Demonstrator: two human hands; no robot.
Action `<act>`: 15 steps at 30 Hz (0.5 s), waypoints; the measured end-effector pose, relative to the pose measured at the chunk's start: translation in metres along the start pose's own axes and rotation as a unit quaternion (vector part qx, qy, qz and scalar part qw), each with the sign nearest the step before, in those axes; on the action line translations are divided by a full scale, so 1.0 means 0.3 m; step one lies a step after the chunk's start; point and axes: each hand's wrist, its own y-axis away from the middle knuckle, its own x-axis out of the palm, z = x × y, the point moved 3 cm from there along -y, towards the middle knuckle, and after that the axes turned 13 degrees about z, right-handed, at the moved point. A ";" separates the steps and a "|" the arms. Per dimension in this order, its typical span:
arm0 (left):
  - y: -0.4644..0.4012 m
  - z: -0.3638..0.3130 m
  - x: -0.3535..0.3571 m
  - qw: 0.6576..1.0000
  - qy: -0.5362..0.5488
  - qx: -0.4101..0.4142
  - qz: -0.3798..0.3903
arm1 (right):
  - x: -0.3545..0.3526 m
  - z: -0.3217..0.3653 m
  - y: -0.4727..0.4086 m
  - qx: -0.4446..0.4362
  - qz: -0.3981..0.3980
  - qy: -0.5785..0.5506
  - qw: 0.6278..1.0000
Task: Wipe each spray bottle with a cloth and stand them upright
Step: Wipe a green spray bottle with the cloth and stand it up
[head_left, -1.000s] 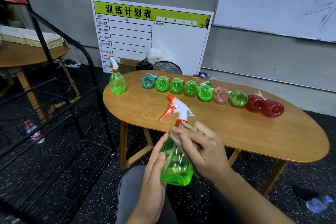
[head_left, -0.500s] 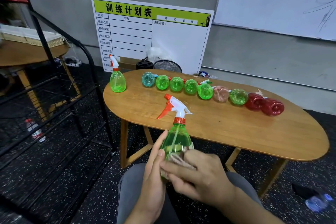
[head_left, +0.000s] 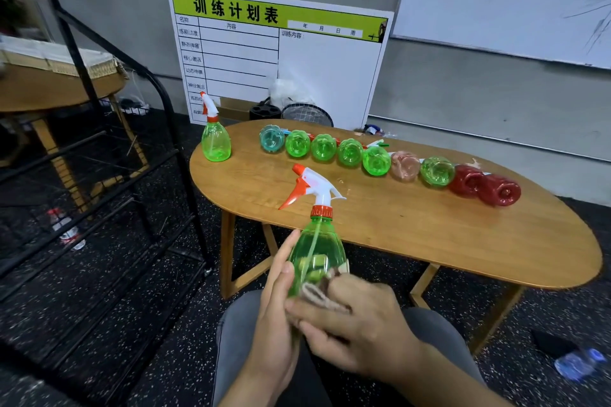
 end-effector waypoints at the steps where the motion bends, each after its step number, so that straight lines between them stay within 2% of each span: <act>1: -0.001 -0.002 0.000 1.000 0.006 0.002 0.001 | 0.002 0.010 0.009 -0.022 0.006 0.023 0.999; 4: -0.002 -0.004 0.007 1.000 0.011 -0.004 -0.001 | -0.005 -0.013 0.002 -0.015 0.000 0.021 1.000; 8: -0.003 -0.007 0.011 1.000 -0.008 -0.002 -0.006 | -0.016 -0.120 -0.049 0.147 -0.069 -0.114 0.980; 10: 0.000 -0.009 0.004 1.000 -0.016 0.004 -0.007 | -0.015 -0.150 -0.070 0.195 -0.076 -0.162 0.964; 15: 0.003 -0.009 0.003 0.999 -0.044 0.024 0.012 | -0.014 -0.146 -0.078 0.216 -0.049 -0.250 0.943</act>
